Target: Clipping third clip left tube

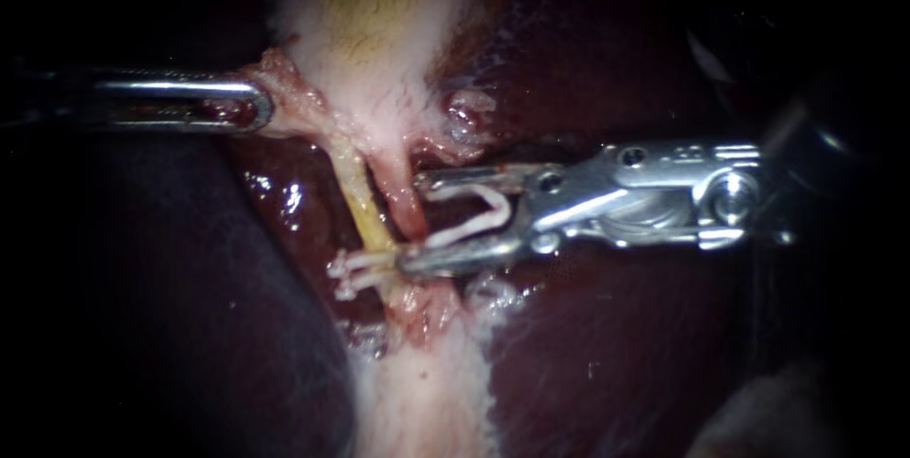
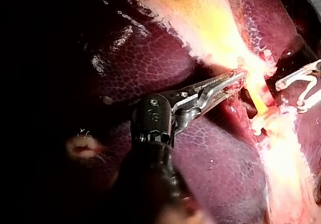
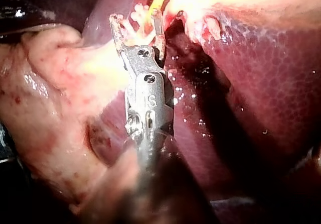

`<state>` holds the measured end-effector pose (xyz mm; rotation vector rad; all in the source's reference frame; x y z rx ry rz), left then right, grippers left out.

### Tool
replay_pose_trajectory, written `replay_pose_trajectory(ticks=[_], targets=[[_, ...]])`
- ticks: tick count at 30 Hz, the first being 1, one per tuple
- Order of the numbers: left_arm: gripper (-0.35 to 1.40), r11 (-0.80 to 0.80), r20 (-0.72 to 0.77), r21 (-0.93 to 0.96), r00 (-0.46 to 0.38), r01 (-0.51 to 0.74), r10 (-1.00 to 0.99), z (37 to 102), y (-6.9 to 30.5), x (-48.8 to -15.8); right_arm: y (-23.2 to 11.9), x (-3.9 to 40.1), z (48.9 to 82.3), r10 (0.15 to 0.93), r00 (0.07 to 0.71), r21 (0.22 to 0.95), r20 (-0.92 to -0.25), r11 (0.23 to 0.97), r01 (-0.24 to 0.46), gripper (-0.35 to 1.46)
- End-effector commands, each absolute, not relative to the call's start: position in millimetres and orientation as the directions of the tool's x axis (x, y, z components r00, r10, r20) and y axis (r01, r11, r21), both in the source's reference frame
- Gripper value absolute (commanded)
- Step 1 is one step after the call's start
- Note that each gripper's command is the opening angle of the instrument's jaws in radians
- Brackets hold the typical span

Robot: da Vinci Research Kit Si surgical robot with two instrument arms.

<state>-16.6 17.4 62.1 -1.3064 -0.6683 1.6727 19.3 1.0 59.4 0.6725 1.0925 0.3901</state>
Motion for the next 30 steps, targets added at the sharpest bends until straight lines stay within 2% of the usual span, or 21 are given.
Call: replay_pose_trajectory(ticks=[1,7,20,30], targets=[[-0.35,-0.464,-0.471,-0.83,-0.056,-0.311,0.88,62.0,17.4,-16.7,0.9,19.8,59.6,0.6,0.423,0.674,-0.679,0.738,0.034,0.5],[-0.35,-0.463,-0.471,-0.829,-0.055,-0.312,0.88,61.7,17.3,-16.9,0.4,21.1,61.6,0.596,0.425,0.67,-0.681,0.742,0.034,0.5],[-0.35,-0.468,-0.475,-0.827,-0.057,-0.311,0.878,61.4,17.2,-17.1,1.5,20.3,65.5,0.591,0.433,0.666,-0.681,0.745,0.031,0.48],[-0.35,-0.467,-0.475,-0.828,-0.057,-0.31,0.878,61.2,17.1,-17.3,2.3,22.1,66.6,0.593,0.433,0.67,-0.679,0.742,0.034,0.48]])
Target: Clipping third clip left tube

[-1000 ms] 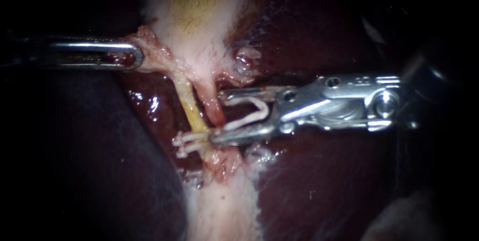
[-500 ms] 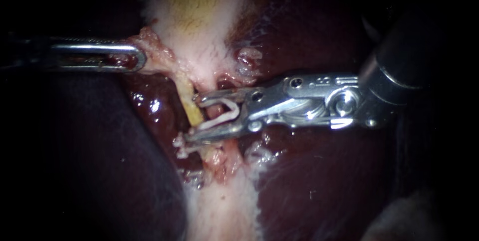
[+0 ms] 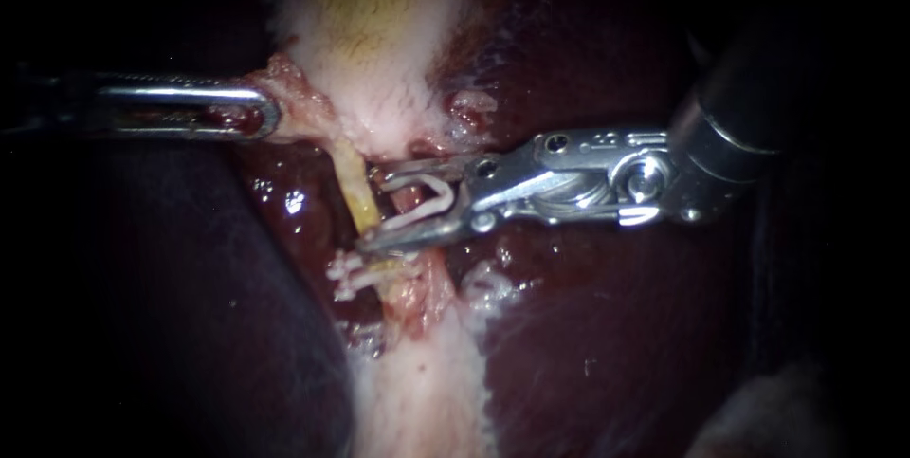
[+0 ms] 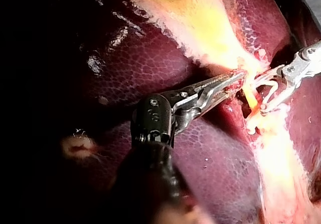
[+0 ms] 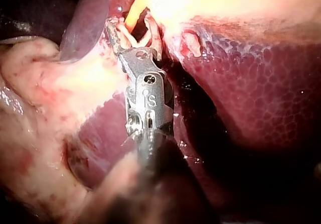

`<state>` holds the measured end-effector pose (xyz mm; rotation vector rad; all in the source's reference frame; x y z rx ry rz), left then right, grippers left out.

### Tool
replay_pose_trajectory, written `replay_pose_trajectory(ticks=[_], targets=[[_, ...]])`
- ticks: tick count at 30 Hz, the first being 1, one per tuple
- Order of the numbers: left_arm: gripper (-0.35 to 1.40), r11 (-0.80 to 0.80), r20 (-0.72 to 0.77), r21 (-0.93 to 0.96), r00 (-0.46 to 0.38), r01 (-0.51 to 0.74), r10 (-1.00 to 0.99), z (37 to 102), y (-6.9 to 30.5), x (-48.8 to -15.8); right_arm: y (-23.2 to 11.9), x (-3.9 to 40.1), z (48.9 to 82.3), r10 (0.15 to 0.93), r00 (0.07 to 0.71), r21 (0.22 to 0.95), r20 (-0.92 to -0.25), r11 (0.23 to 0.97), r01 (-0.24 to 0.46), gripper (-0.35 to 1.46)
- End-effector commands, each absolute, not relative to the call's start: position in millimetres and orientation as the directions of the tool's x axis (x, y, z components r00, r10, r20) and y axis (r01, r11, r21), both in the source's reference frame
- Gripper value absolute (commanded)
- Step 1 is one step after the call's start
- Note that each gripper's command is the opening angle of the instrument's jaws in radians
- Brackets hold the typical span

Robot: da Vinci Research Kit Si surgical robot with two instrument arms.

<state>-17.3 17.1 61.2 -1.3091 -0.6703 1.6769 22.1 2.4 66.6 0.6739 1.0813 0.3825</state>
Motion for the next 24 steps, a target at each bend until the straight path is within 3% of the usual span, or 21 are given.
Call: replay_pose_trajectory(ticks=[1,14,24], targets=[[-0.35,-0.467,-0.475,-0.828,-0.057,-0.31,0.878,61.2,17.1,-17.3,2.4,22.5,66.6,0.593,0.434,0.671,-0.678,0.741,0.036,0.48],[-0.35,-0.468,-0.474,-0.828,-0.058,-0.309,0.878,61.2,17.1,-17.2,2.8,24.6,66.0,0.611,0.359,0.683,-0.705,0.721,0.114,0.46],[-0.35,-0.468,-0.474,-0.828,-0.058,-0.308,0.878,61.4,17.2,-17.1,2.6,25.2,60.2,0.646,0.279,0.696,-0.711,0.703,0.146,0.43]])
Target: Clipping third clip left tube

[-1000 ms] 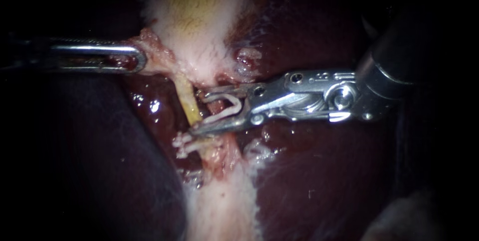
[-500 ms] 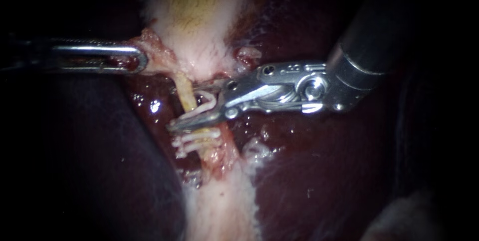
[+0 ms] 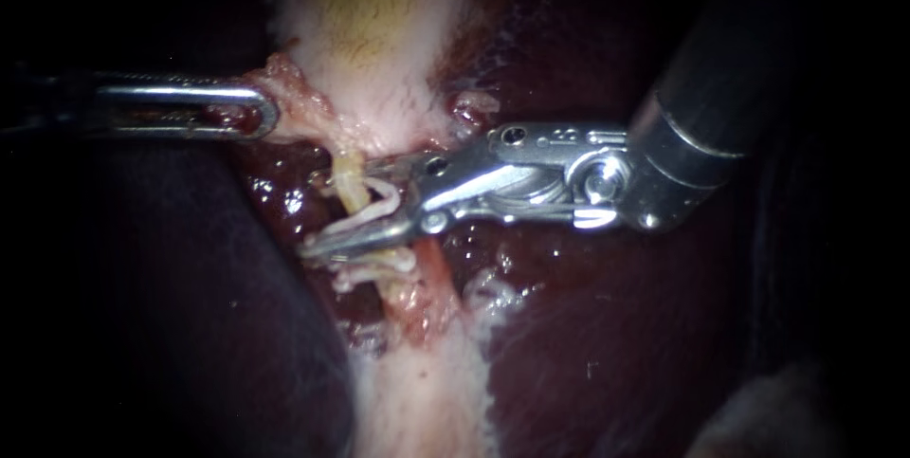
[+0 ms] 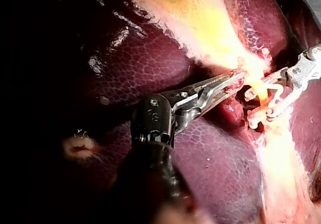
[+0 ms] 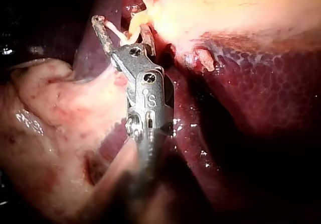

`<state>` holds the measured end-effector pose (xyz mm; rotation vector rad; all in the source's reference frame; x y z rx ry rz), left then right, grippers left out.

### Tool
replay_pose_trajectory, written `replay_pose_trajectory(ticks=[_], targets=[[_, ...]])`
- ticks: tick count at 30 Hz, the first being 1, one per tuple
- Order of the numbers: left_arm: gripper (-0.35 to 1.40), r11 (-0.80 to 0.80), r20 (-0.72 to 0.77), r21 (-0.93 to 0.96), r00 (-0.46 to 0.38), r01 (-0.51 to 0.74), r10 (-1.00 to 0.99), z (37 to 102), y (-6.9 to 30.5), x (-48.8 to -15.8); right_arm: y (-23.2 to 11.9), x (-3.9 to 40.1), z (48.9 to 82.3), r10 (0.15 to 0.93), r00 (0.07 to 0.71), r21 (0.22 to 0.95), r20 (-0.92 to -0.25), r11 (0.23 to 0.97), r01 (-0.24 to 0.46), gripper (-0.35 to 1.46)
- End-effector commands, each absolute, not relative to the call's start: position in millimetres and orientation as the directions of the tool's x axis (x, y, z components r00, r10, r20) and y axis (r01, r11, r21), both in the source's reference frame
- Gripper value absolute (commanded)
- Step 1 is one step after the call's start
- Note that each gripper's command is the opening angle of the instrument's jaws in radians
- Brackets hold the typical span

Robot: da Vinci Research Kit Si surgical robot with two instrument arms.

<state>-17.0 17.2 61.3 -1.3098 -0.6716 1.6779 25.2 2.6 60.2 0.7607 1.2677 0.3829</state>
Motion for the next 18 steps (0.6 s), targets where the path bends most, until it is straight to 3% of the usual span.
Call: replay_pose_trajectory(ticks=[1,9,18], targets=[[-0.35,-0.468,-0.474,-0.828,-0.058,-0.308,0.878,61.4,17.2,-17.1,2.6,25.2,59.9,0.647,0.279,0.697,-0.71,0.702,0.146,0.43],[-0.35,-0.468,-0.474,-0.828,-0.058,-0.308,0.878,61.5,17.3,-17.0,2.9,25.1,59.5,0.651,0.272,0.698,-0.709,0.702,0.141,0.35],[-0.35,-0.468,-0.475,-0.829,-0.059,-0.307,0.878,61.5,17.3,-17.0,3.5,23.8,59.7,0.656,0.262,0.695,-0.708,0.712,0.096,-0.08]])
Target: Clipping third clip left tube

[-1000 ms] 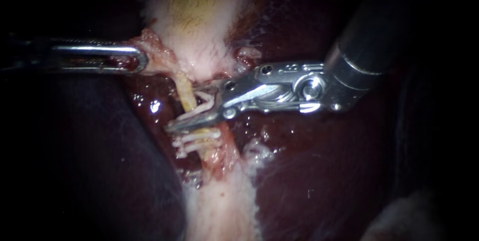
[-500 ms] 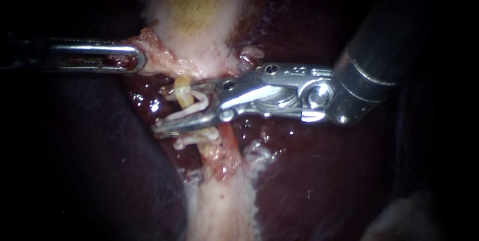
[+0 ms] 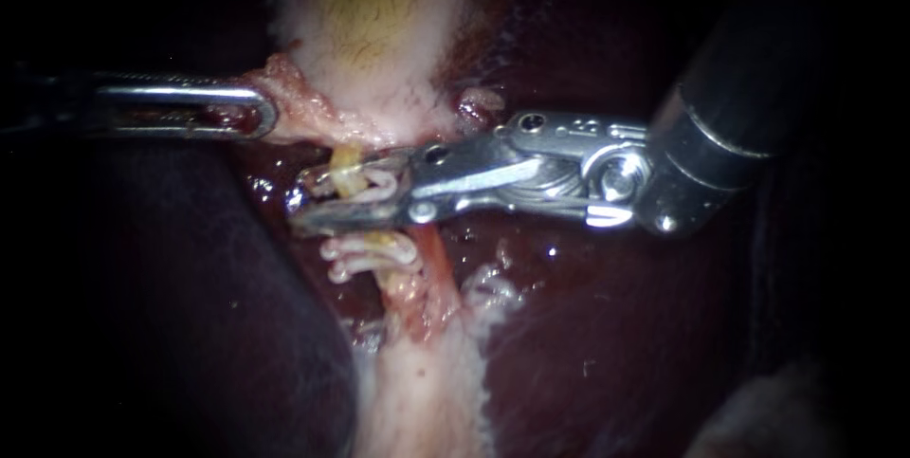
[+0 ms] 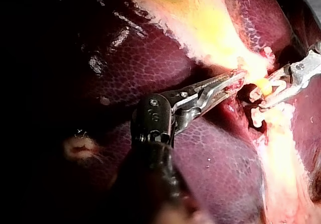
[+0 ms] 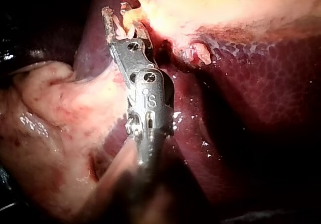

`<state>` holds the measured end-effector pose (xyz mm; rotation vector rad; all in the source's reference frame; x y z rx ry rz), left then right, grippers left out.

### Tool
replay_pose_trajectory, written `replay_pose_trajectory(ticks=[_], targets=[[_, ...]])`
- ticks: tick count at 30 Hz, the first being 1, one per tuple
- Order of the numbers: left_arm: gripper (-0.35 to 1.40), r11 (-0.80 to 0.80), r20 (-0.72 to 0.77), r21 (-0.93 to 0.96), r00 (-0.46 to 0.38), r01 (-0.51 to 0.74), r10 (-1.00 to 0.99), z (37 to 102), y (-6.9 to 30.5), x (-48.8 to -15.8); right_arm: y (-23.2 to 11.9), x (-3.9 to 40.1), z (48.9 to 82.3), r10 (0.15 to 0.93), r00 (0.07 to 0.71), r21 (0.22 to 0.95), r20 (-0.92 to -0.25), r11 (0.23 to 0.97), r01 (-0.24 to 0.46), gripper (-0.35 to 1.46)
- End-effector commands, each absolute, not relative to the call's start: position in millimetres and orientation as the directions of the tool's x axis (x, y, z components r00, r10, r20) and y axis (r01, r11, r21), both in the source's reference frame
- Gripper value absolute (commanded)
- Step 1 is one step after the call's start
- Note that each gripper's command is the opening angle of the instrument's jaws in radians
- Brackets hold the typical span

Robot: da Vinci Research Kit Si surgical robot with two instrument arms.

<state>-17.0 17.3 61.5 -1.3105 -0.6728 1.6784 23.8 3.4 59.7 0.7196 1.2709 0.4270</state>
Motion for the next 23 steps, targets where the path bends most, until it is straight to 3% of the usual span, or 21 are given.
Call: replay_pose_trajectory(ticks=[1,5,9,23], targets=[[-0.35,-0.468,-0.475,-0.829,-0.059,-0.307,0.878,61.5,17.3,-17.0,3.6,23.7,59.7,0.656,0.261,0.695,-0.708,0.713,0.093,-0.12],[-0.35,-0.468,-0.475,-0.829,-0.059,-0.307,0.878,61.5,17.3,-17.0,3.7,23.3,59.8,0.686,0.264,0.724,-0.678,0.685,0.082,-0.35],[-0.35,-0.468,-0.474,-0.829,-0.059,-0.307,0.878,61.5,17.3,-17.0,3.7,22.9,59.8,0.758,0.3,0.806,-0.58,0.587,0.077,-0.35],[-0.35,-0.468,-0.475,-0.829,-0.059,-0.307,0.878,61.6,17.3,-17.0,3.5,22.7,60.3,0.748,0.325,0.806,-0.579,0.586,0.086,-0.35]])
